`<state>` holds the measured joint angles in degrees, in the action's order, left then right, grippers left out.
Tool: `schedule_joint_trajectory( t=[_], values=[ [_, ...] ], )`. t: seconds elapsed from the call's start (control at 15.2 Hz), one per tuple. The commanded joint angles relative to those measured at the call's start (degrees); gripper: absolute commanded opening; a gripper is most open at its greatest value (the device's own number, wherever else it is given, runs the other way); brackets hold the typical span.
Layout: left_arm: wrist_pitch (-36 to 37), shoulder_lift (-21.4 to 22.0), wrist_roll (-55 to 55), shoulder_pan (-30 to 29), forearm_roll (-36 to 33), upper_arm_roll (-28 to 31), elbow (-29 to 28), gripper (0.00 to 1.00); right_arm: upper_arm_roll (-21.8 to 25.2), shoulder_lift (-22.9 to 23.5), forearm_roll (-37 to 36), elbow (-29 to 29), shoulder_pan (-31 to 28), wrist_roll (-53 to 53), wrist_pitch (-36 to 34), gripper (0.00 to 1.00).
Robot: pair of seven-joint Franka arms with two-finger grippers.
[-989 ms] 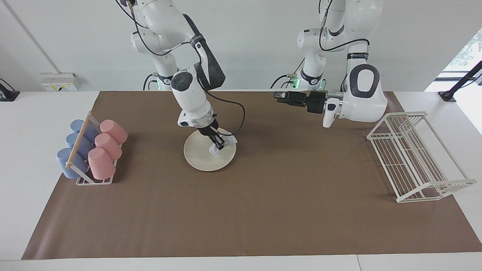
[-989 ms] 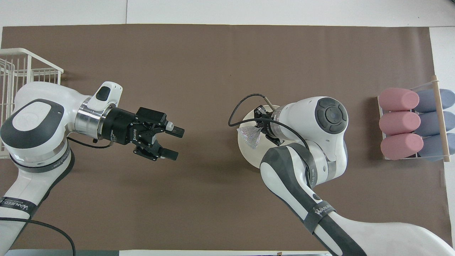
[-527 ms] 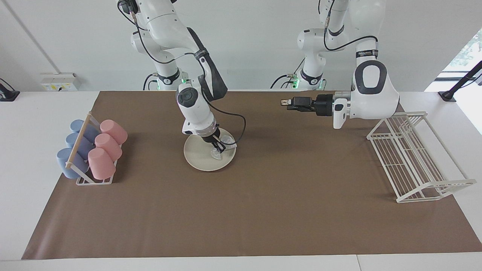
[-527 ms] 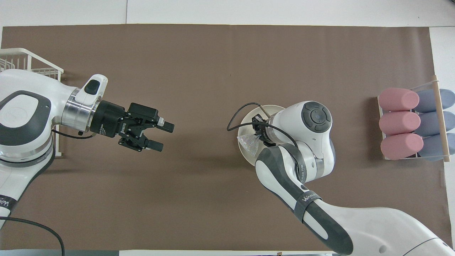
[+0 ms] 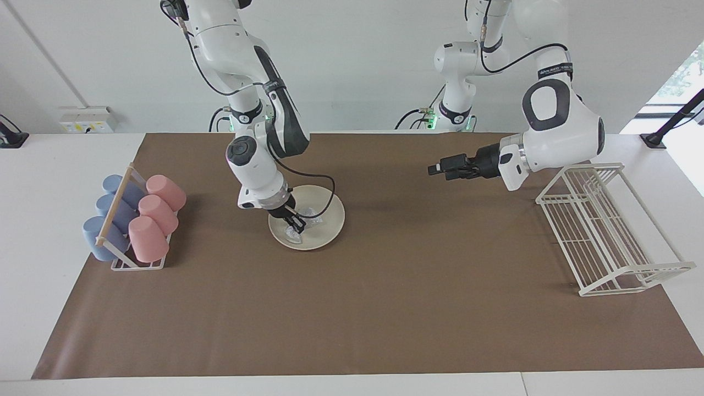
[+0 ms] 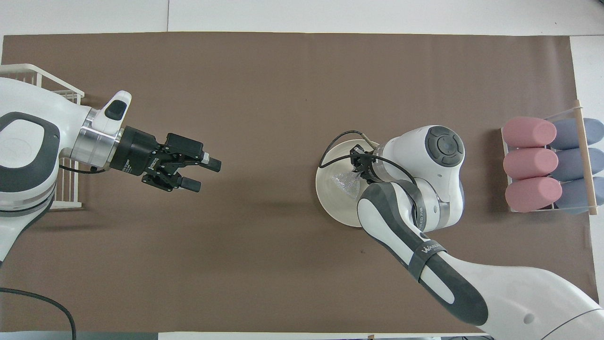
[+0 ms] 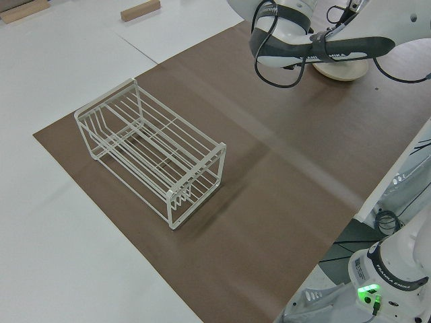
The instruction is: Wipe plate with sponge
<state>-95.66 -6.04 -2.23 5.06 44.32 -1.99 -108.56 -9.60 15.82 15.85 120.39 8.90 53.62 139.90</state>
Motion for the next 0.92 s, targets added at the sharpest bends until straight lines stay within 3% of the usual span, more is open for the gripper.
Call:
schedule_joint_trajectory(
  t=[0.0,0.4,0.66,0.86],
  values=[
    [-1.4,0.6,-0.3,-0.4,-5.4,-0.3,0.4,1.00,-0.6,-0.5,-1.2,1.9,0.5,1.3,1.1,0.00],
    [-3.0,0.3,-0.7,-0.4,-19.2,-0.3,4.4,1.00,-0.6,-0.3,-1.2,2.0,6.7,18.1,2.7,0.00],
    [-3.1,0.7,-0.7,-0.4,-24.5,-0.3,5.9,1.00,-0.5,-0.2,-1.2,1.9,5.5,13.0,2.7,0.00],
    [-3.7,1.2,-0.8,-1.2,-25.2,-0.3,6.0,1.00,-0.5,-0.2,-1.2,2.0,1.3,5.0,2.2,0.00]
  ],
)
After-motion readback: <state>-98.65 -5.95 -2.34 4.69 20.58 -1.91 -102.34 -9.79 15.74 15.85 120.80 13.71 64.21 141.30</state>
